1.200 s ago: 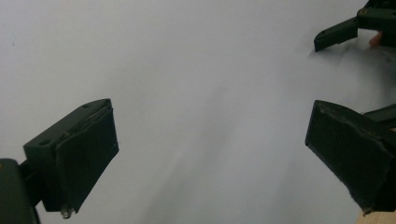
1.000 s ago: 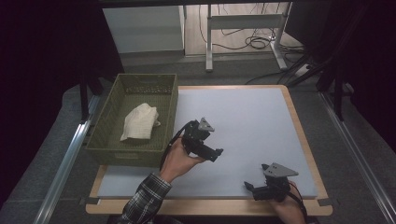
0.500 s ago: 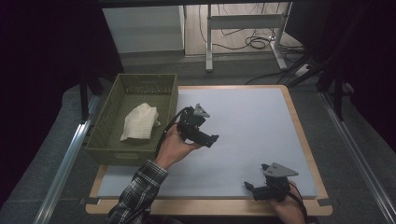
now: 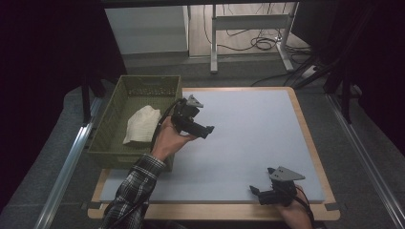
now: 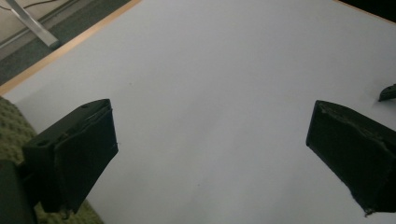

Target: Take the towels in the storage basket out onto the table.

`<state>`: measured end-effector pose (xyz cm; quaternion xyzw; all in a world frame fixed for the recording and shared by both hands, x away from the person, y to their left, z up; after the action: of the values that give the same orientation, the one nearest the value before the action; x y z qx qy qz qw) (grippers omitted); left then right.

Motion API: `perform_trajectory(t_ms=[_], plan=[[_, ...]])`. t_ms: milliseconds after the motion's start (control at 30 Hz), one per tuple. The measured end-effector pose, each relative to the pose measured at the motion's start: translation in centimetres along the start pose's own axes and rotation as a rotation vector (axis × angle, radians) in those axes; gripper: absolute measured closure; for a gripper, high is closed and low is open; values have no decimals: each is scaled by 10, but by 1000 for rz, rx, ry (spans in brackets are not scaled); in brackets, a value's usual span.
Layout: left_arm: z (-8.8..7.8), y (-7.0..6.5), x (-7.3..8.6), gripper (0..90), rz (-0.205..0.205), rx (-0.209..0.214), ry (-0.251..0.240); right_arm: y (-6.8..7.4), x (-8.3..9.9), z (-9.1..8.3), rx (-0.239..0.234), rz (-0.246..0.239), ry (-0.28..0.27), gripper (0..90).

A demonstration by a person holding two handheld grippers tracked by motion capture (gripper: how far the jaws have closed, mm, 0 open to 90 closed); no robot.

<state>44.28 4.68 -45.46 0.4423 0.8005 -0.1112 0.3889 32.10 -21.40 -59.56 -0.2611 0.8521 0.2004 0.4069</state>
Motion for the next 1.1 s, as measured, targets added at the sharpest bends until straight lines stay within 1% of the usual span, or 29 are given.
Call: perform_trajectory(t_ms=[67,133,167,200,367,500,533,567,600,633,667,767,967,1000,1033,1067,1100], plan=[[-3,7,3,11,-8,-7,7,0,0,0,0,0,0,22],[-7,16,6,10,-25,-21,9,0,0,0,0,1,0,22],[-11,23,10,12,-41,-26,10,0,0,0,0,1,0,22],[-11,23,10,12,-41,-26,10,0,0,0,0,1,0,22],[-19,39,18,1,-65,-66,21,0,0,0,-1,1,1,22],[-25,50,23,0,-79,-88,26,0,0,0,-1,1,1,23],[-27,55,25,0,-86,-98,31,0,0,0,-1,1,0,23],[-27,55,25,0,-86,-98,31,0,0,0,-1,1,0,23],[-30,60,29,0,-96,-106,37,0,0,0,-1,1,1,23],[-30,60,29,3,-96,-106,37,0,0,0,-1,1,1,23],[-31,64,32,4,-100,-117,47,0,0,0,-1,1,0,22],[-35,74,39,8,-110,-136,58,0,0,0,-1,1,0,23],[-41,94,58,14,-170,-171,65,0,0,0,-1,1,0,23],[-41,98,62,16,-181,-181,72,0,0,0,-1,1,0,23],[-43,107,71,24,-194,-216,97,0,0,0,-1,1,0,22],[-43,110,75,25,-200,-222,108,0,0,0,-1,1,0,23],[-43,110,75,27,-200,-222,108,0,0,0,-1,1,0,23]])
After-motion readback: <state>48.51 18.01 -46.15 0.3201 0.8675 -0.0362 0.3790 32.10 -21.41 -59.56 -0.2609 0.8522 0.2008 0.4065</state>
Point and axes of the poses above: each handheld gripper's, and its own axes: z roughly forward along the jaws, x roughly out of its underside, y roughly to its left, the point moved 8 cm from there along z, roughly forward along the jaws, and after that the axes turned 12 degrees about z, right-handed, at the moved point
